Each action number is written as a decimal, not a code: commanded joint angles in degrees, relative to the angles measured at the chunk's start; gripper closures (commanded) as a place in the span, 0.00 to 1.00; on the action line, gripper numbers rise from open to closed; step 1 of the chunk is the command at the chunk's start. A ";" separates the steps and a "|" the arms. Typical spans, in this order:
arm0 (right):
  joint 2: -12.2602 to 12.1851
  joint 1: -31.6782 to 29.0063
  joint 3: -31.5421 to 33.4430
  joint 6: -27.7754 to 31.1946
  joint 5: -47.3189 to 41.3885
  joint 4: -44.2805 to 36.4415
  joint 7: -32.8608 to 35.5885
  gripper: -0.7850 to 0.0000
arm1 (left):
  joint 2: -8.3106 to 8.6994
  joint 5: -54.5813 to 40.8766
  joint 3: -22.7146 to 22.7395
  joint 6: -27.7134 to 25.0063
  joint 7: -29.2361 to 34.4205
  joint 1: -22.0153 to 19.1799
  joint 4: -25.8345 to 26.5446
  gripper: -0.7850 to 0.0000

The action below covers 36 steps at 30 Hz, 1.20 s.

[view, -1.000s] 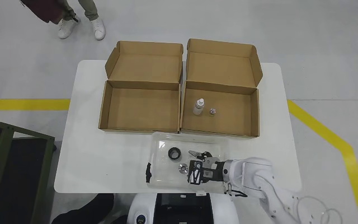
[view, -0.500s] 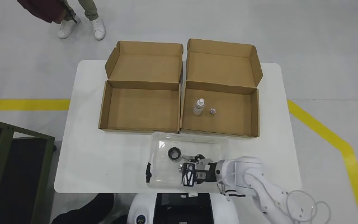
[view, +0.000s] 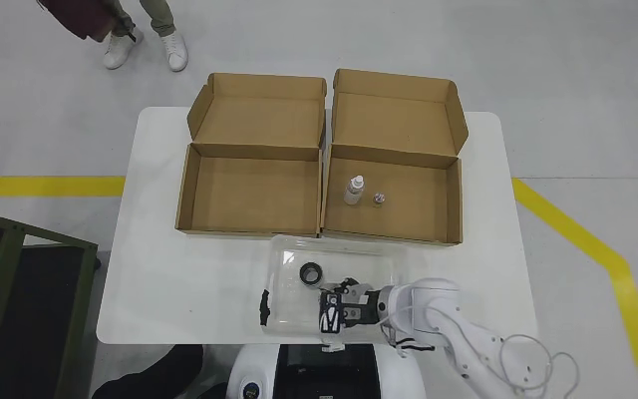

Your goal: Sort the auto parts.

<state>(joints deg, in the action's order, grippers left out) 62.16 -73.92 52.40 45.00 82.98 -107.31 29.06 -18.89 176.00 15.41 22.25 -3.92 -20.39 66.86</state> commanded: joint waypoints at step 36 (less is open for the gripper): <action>-2.10 -7.95 12.55 -4.53 -16.12 -8.26 -17.64 1.00 | 0.00 0.00 0.00 0.00 0.00 0.00 0.00 0.00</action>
<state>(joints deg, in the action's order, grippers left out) 60.01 -81.81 64.52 40.63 69.37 -115.83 12.92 -18.89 176.00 15.41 22.25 -3.92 -20.39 66.86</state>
